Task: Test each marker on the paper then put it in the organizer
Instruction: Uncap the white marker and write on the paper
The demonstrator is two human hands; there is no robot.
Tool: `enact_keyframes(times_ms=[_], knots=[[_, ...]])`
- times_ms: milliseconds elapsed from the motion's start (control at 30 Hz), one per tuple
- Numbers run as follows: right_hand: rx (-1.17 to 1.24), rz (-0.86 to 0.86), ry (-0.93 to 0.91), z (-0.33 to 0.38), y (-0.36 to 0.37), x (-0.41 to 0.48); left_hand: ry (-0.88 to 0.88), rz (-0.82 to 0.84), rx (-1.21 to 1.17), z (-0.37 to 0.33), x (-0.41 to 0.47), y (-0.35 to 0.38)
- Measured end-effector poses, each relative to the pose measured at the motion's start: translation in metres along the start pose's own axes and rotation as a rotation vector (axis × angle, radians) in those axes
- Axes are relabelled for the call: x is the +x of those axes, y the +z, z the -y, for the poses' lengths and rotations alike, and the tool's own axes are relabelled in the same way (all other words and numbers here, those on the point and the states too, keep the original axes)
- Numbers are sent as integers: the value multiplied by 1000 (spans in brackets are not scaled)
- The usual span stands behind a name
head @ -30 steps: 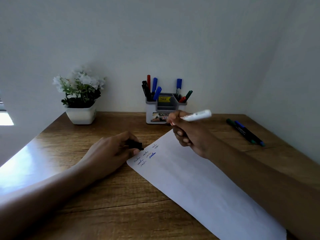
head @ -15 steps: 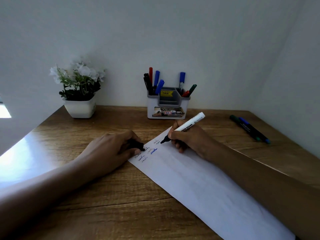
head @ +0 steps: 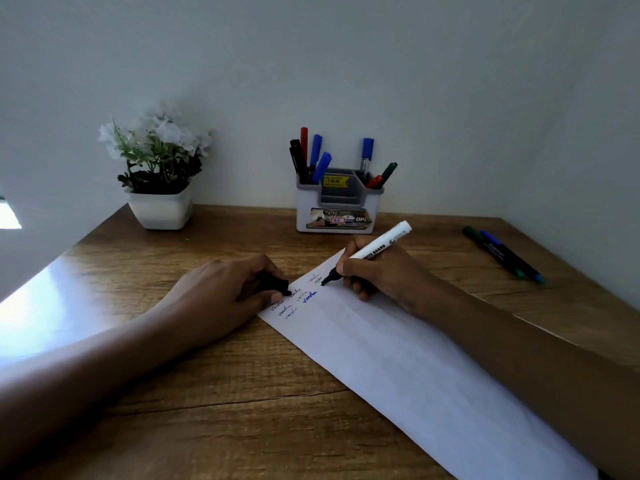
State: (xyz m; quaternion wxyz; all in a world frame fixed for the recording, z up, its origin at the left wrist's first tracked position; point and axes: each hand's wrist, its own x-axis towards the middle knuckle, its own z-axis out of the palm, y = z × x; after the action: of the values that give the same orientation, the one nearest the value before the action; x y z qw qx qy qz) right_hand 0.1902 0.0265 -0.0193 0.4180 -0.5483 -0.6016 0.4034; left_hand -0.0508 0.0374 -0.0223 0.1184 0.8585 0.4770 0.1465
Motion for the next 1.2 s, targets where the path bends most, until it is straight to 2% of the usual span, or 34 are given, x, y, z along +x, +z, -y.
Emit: enact_keyframes(times_ms=[1200], knots=[[18, -76, -3, -2, 1, 2, -9, -10, -29, 1, -1, 0]])
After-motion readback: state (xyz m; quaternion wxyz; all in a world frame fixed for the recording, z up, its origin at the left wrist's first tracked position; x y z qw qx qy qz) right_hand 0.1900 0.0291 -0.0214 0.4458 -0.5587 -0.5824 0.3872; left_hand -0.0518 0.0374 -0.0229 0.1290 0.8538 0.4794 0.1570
